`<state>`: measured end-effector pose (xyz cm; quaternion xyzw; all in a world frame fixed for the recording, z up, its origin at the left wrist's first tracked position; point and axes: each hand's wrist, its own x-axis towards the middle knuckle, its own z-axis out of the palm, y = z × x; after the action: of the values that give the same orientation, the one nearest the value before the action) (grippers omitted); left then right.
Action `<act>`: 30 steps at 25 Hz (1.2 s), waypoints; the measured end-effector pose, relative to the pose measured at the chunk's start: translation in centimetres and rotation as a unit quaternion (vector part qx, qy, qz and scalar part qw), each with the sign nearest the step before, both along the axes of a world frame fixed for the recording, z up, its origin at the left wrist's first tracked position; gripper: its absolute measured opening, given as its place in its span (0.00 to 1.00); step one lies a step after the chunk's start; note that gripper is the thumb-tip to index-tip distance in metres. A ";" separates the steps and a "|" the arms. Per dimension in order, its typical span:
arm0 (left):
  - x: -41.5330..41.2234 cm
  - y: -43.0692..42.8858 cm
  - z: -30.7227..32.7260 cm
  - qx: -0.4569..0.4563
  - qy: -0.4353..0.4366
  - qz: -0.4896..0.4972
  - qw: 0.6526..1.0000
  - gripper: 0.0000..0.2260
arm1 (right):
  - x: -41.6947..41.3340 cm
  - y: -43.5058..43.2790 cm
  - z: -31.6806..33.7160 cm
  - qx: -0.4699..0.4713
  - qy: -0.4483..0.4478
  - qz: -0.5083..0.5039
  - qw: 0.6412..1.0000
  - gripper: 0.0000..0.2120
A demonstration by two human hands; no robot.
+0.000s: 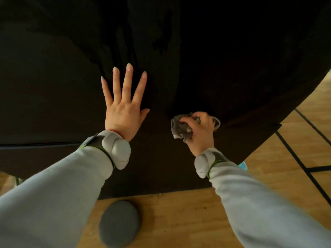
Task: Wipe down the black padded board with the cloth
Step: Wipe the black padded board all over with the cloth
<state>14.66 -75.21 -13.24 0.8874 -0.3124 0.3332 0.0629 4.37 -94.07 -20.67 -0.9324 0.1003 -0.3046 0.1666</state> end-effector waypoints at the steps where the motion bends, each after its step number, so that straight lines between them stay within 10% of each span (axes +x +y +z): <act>1: -0.1 0.1 0.1 0.002 0.001 0.000 1.000 0.43 | -0.1 0.1 -0.9 -0.008 0.020 0.004 1.000 0.18; 6: -0.6 0.3 0.4 0.018 0.016 0.000 1.000 0.43 | -1.3 0.3 -1.7 0.036 0.140 0.038 0.989 0.17; 19: -3.8 2.1 8.7 -0.028 0.022 -0.002 0.999 0.39 | -2.8 0.2 13.5 0.158 -0.145 -0.020 0.977 0.20; 30: -4.9 1.6 19.1 -0.073 -0.004 0.010 0.997 0.38 | -3.1 0.2 25.2 0.126 -0.208 0.026 0.970 0.19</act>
<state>9.81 -73.60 5.86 0.8821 -0.2790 0.3590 0.1230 1.29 -93.89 4.54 -0.8223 0.0769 -0.4722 0.3080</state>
